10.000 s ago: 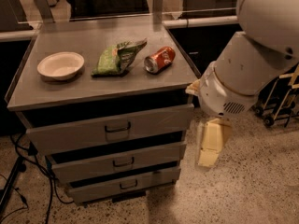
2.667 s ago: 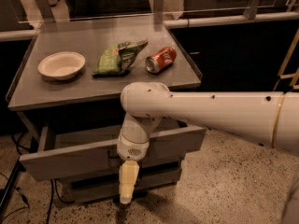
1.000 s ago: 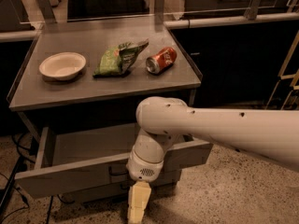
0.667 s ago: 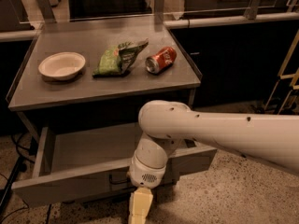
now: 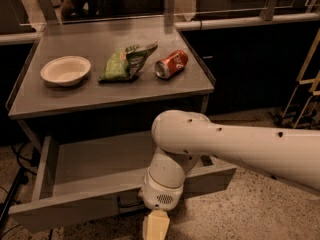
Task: Open top drawer
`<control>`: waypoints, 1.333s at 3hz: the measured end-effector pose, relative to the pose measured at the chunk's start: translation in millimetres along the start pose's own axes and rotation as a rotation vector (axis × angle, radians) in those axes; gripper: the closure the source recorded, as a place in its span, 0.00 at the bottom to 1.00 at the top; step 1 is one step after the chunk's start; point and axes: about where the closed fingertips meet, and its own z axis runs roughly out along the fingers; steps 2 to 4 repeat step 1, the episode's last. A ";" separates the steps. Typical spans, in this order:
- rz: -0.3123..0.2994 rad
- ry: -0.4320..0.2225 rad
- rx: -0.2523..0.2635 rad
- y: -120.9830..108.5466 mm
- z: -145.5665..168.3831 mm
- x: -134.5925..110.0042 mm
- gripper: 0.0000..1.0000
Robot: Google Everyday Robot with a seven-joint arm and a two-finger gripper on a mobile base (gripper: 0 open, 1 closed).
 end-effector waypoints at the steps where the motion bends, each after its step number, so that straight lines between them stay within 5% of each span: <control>1: 0.000 0.000 0.000 0.0 0.0 0.0 0.00; 4: 0.000 0.000 0.000 0.0 0.0 0.0 0.00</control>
Offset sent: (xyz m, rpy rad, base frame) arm 0.0000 0.0000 0.0000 0.0000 0.0000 0.0000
